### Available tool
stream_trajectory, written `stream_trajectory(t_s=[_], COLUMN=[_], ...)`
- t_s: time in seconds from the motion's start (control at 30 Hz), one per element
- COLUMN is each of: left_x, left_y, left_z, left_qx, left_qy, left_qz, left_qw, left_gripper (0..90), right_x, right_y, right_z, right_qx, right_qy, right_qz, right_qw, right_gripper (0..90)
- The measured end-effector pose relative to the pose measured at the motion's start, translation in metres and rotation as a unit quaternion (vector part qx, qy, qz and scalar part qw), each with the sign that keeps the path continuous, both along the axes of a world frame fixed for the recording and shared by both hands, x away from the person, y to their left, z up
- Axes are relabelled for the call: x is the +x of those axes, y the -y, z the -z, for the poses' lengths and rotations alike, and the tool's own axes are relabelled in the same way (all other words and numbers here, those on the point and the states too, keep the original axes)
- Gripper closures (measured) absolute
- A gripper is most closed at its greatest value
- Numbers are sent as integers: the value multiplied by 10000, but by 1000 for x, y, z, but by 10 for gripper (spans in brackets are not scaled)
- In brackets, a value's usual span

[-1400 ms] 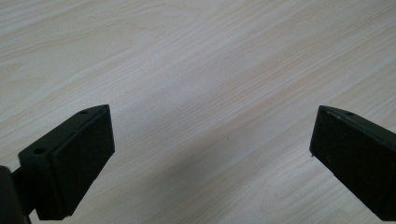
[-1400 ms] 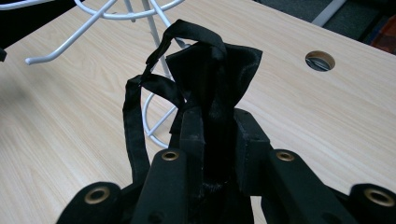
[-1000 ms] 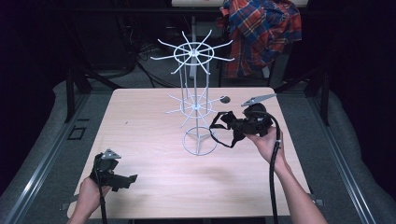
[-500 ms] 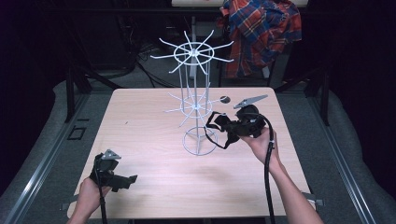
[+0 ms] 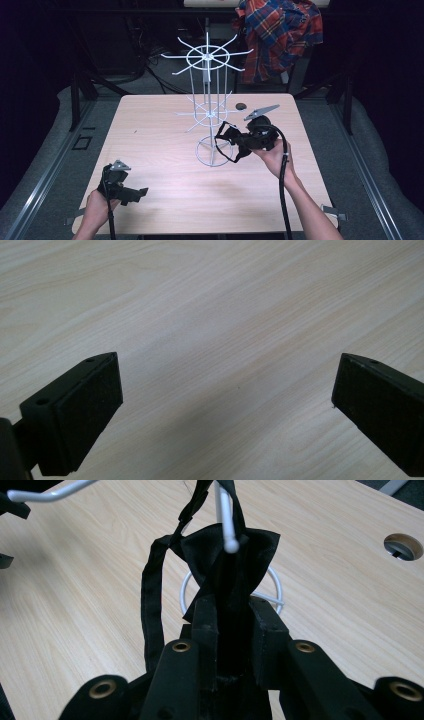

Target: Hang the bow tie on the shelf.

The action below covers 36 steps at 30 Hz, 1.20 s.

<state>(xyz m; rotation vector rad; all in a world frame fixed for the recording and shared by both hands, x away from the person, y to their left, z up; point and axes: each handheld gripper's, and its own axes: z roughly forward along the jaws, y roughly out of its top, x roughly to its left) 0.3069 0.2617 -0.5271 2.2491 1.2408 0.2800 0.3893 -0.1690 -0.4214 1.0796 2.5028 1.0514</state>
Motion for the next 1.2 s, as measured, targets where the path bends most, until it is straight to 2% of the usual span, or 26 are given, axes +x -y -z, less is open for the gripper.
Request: stream_trajectory(t_s=[0.23, 0.37, 0.47, 0.67, 0.87, 1.2], left_x=[0, 0, 0, 0, 0, -2], left_y=[1, 0, 0, 0, 0, -1], left_z=[0, 1, 0, 0, 0, 0], left_qx=[14, 26, 39, 60, 83, 109], left_qy=[21, -32, 15, -3, -24, -10], left_qz=[-5, -41, -47, -38, -26, -81], left_qw=[10000, 10000, 10000, 10000, 10000, 9999], left_gripper=[0, 0, 0, 0, 0, 0], right_x=[1, 3, 3, 4, 5, 9], right_y=[-5, -3, -3, -10, -13, -15], right_z=[11, 11, 12, 16, 18, 23], right_qx=[-52, -49, -9, -101, -71, 20], right_qy=[-24, -5, -2, 18, 11, 2], right_qz=[-17, 28, 44, 4, -39, 59], right_qw=[10000, 10000, 10000, 9999, 10000, 10000], right_gripper=[754, 751, 749, 745, 745, 717])
